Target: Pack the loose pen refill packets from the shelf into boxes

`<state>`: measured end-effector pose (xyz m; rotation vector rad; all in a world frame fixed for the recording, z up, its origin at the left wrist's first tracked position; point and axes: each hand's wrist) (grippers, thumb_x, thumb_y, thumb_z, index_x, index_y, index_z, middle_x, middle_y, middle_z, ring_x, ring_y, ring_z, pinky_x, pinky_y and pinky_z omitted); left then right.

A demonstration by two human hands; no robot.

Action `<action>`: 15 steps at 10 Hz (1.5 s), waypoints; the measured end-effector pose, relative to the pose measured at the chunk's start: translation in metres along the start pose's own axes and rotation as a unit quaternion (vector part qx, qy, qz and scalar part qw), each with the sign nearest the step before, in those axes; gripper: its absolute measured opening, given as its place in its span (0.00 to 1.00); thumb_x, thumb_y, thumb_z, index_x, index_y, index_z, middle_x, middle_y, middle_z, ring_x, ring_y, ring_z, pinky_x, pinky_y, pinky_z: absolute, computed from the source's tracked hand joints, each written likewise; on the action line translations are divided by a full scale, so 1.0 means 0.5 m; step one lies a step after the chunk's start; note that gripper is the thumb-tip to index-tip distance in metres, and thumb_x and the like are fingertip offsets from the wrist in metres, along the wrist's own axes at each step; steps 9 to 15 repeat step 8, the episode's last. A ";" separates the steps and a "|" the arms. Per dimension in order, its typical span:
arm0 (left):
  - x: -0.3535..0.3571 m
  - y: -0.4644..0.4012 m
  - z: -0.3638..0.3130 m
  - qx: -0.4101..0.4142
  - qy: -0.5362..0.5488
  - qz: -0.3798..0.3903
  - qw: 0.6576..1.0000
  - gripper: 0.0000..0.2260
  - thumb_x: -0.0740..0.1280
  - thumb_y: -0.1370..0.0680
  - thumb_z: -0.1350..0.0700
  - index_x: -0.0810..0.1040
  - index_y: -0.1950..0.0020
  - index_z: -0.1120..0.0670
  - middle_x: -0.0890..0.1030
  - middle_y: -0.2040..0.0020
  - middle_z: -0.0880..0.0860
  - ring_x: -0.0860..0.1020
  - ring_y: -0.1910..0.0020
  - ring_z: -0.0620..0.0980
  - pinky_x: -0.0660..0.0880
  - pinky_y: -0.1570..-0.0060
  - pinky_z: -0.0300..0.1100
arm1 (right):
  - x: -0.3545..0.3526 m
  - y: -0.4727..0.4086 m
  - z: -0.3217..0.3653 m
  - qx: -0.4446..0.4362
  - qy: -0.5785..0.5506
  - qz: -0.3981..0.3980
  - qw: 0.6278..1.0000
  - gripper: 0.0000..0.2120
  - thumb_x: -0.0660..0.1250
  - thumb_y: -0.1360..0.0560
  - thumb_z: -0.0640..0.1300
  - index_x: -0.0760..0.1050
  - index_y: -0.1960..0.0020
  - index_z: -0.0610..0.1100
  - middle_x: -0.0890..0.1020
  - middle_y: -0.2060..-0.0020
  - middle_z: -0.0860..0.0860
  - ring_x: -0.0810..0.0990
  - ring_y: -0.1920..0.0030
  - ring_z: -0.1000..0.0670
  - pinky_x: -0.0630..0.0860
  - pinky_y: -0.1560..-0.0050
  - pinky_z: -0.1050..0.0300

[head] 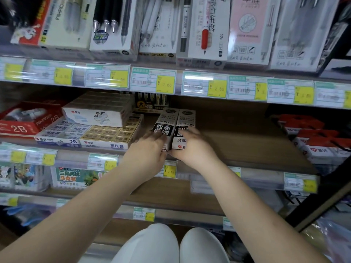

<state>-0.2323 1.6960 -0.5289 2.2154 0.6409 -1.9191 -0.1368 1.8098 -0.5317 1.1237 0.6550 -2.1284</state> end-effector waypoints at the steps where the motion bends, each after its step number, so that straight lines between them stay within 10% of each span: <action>1: -0.009 -0.003 -0.004 0.002 -0.004 0.014 1.000 0.21 0.59 0.21 0.51 0.64 0.28 0.55 0.64 0.26 0.53 0.60 0.27 0.53 0.62 0.31 0.52 | 0.003 0.004 -0.001 -0.023 0.051 0.003 0.998 0.34 0.66 0.27 0.56 0.59 0.27 0.48 0.56 0.25 0.49 0.51 0.25 0.46 0.55 0.29 0.54; 5: -0.020 -0.003 0.024 0.038 -0.053 0.115 0.991 0.31 0.57 0.20 0.49 0.44 0.23 0.51 0.44 0.22 0.51 0.45 0.23 0.51 0.50 0.26 0.52 | -0.004 0.021 -0.008 -0.048 0.171 0.046 0.983 0.43 0.63 0.28 0.62 0.41 0.24 0.53 0.46 0.23 0.51 0.44 0.24 0.48 0.46 0.27 0.40; 15: -0.053 0.010 0.005 0.082 -0.056 0.053 0.994 0.34 0.58 0.21 0.45 0.41 0.23 0.51 0.45 0.22 0.52 0.49 0.23 0.52 0.54 0.27 0.53 | -0.058 0.035 0.016 -0.103 0.190 0.019 0.976 0.44 0.65 0.29 0.62 0.42 0.24 0.52 0.49 0.23 0.51 0.45 0.24 0.49 0.46 0.26 0.42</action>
Point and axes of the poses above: each hand's wrist, its own y-axis away from the middle knuckle, its own x-axis out of the palm, z = x × y
